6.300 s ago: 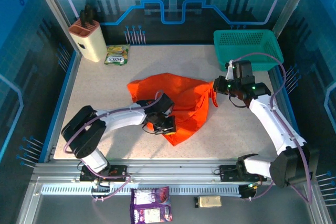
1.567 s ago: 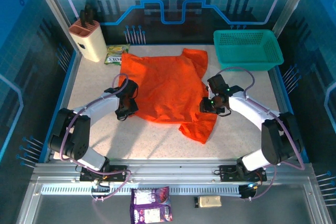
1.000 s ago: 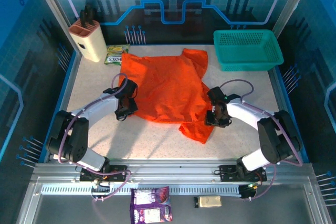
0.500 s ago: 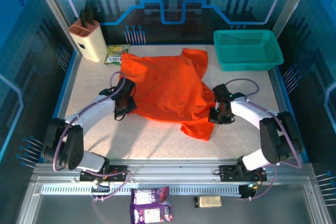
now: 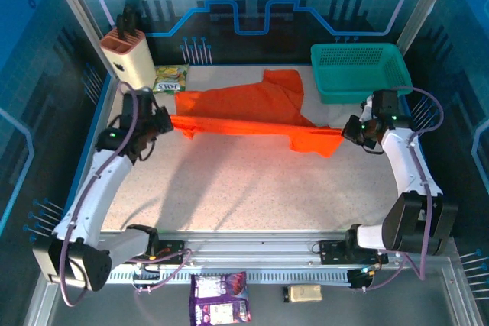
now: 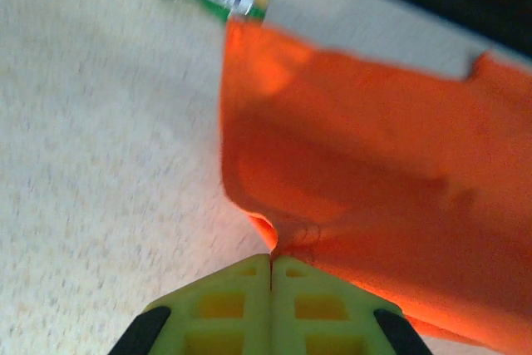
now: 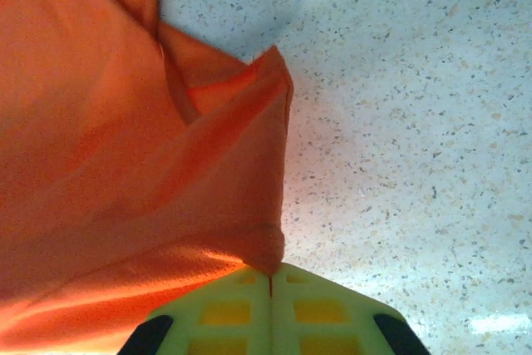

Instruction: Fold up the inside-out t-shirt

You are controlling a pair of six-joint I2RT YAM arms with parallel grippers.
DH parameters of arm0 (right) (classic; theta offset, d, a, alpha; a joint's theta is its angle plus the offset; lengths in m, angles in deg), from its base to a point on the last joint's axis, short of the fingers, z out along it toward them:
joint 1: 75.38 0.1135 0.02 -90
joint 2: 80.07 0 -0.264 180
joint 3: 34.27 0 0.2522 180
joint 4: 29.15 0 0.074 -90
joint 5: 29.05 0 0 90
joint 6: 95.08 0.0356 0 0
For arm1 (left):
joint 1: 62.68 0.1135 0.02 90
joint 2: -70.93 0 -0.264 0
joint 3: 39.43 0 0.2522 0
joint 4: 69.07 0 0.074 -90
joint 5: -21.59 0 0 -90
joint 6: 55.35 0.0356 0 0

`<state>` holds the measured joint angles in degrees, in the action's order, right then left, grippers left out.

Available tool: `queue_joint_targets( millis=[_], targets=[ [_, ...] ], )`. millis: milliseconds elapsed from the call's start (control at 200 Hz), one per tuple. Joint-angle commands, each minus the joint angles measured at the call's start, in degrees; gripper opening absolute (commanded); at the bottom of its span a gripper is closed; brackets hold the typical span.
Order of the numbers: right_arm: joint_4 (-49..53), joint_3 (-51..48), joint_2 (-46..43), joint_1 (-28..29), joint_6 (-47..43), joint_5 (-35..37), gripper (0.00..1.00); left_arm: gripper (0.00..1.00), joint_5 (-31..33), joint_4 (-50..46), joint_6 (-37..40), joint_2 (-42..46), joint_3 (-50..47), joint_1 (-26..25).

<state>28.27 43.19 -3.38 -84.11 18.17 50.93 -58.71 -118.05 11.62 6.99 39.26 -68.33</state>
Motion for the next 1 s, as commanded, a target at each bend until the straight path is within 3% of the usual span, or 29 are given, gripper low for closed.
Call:
queue_joint_targets(
  millis=[0, 150, 230, 380, 490, 670, 790, 996],
  targets=[
    [3.3, 3.2, -2.2, -1.2, -1.1, -2.5, 0.0, 0.0, -7.2, 0.6, 4.8, 0.6, 7.6, 3.7],
    [2.8, 3.2, -4.6, -1.2, 0.6, -5.5, 0.0, 0.0, -24.6, 4.9, 2.0, 0.6, 14.5, 7.3],
    [2.9, 2.4, -5.7, -1.2, 0.9, -5.5, 0.0, 0.0, -29.2, 3.8, -0.1, -0.2, 16.6, 7.7],
    [3.0, -0.9, -7.5, -1.1, 0.5, -2.5, 0.0, 0.0, -32.5, -12.7, -3.0, -4.4, 16.2, 7.7],
    [3.4, -2.7, -7.2, -1.0, -0.1, -0.1, 0.0, 0.0, -34.0, -18.3, -4.6, -4.2, 6.0, 6.9],
    [3.2, -5.3, -6.6, 1.0, -0.3, 3.8, 0.0, 0.0, -31.3, -14.6, -10.1, 1.0, -14.3, 6.8],
    [2.0, -6.6, -4.9, 2.2, -0.3, 5.3, 0.0, 0.0, -33.8, -4.1, -15.9, 0.9, -24.7, 6.2],
    [-2.4, -7.9, -1.7, 2.8, 0.4, 6.0, 0.0, 0.0, -33.3, 8.1, -18.3, -4.5, -30.4, 6.1]
  ],
)
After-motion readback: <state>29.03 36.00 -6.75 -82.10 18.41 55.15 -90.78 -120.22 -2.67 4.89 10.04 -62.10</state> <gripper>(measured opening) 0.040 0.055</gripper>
